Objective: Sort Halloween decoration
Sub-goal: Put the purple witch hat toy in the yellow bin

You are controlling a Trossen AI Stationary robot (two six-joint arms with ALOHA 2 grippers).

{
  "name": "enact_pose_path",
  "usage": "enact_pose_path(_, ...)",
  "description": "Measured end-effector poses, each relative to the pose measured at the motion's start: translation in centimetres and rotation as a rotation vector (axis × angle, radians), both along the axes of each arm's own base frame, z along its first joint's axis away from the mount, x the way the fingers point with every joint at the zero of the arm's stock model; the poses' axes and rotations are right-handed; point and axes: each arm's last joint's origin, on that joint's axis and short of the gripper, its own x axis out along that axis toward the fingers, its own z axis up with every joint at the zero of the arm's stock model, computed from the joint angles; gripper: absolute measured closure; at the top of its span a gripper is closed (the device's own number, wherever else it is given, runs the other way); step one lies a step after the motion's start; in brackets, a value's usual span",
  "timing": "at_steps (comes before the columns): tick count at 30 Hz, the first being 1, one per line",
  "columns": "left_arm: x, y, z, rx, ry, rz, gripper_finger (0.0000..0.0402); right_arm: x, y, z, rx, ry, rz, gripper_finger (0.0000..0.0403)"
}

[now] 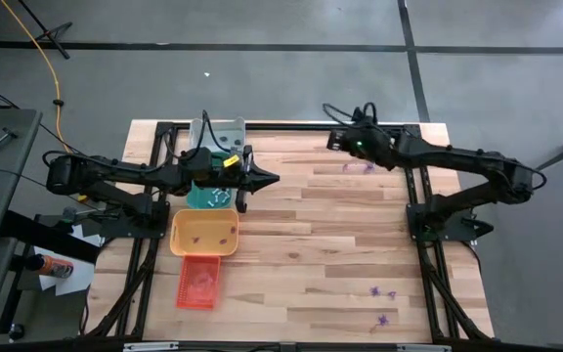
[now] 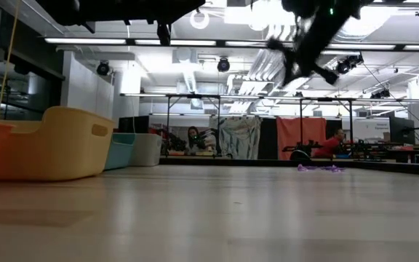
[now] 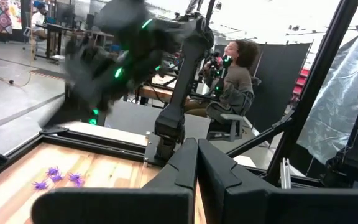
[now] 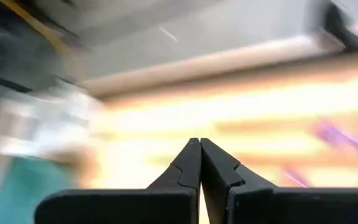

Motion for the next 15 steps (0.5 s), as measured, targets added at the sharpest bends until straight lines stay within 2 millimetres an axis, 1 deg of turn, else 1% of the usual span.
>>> enact_pose_path(2,0.0,0.0,0.0,0.0,0.001,0.0,0.0401,-0.5,-0.8,-1.9,0.134,0.108,-0.025,0.0402)
enact_pose_path(4,0.0,0.0,-0.1,-0.001,0.007,0.001,0.0402,-0.4,-1.7,-3.5,0.229,0.161,-0.044,0.0402)
enact_pose_path(7,0.0,0.0,-0.1,-0.002,0.015,0.001,0.0402,0.2,-3.2,-5.8,0.292,0.231,-0.056,0.0402)
enact_pose_path(10,0.0,0.0,-0.2,-0.003,0.02,0.001,0.0402,0.4,-4.6,-8.3,0.378,0.303,-0.101,0.0402)
enact_pose_path(12,0.0,0.0,-0.2,-0.003,0.023,0.001,0.0402,0.1,-5.2,-9.7,0.469,0.329,-0.156,0.0402)
enact_pose_path(15,0.0,0.0,-0.2,-0.003,0.025,0.0,0.0402,-0.1,-5.9,-11.2,0.551,0.356,-0.193,0.0402)
